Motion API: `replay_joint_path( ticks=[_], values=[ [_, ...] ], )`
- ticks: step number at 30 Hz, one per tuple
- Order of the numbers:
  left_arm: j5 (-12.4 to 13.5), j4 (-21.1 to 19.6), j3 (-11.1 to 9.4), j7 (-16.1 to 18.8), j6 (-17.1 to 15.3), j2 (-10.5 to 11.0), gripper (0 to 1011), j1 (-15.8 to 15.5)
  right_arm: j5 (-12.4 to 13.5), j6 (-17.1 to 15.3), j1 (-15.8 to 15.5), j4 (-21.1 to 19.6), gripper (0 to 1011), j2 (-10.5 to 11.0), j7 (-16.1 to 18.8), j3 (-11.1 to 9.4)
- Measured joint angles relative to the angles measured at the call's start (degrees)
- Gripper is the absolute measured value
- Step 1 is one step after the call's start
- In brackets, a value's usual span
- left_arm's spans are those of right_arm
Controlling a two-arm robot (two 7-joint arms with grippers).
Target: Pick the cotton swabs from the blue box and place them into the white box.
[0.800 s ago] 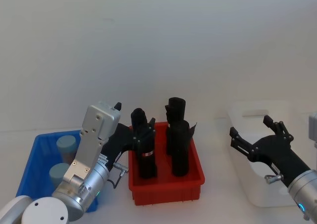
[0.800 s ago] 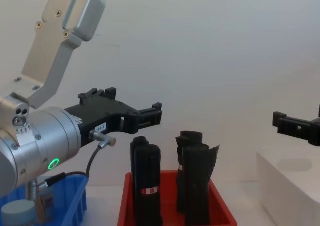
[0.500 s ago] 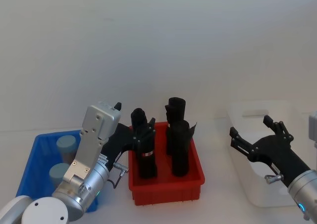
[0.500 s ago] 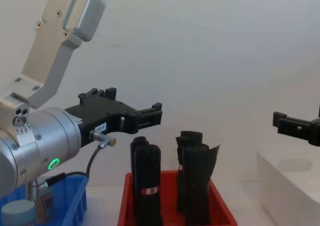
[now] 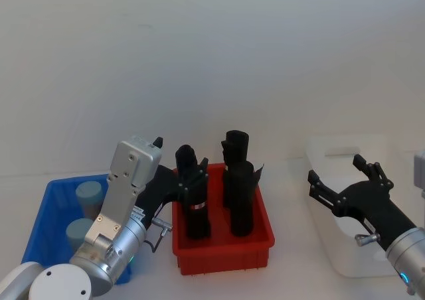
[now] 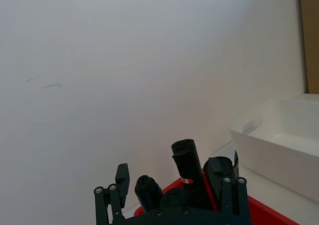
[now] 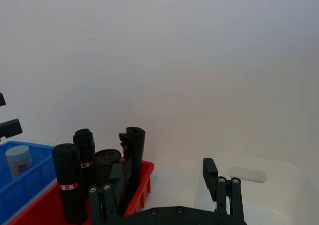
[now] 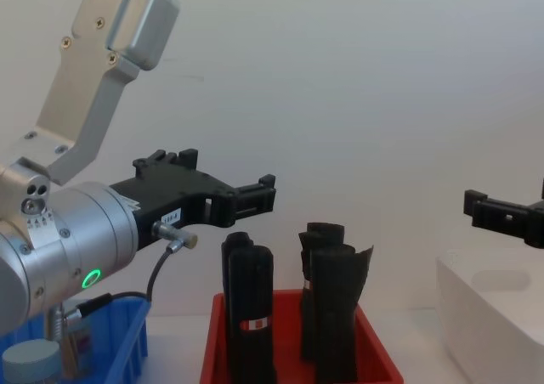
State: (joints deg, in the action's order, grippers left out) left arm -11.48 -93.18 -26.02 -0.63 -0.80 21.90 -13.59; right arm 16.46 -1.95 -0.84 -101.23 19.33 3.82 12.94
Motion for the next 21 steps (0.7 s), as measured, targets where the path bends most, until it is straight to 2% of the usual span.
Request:
replay_joint_path(
  ticks=[21],
  values=[
    [0.0, 0.0, 0.0, 0.0, 0.0, 0.0, 1004, 0.0, 0.0, 0.0, 0.0, 0.0, 1002, 0.0, 0.0, 0.0]
  ],
)
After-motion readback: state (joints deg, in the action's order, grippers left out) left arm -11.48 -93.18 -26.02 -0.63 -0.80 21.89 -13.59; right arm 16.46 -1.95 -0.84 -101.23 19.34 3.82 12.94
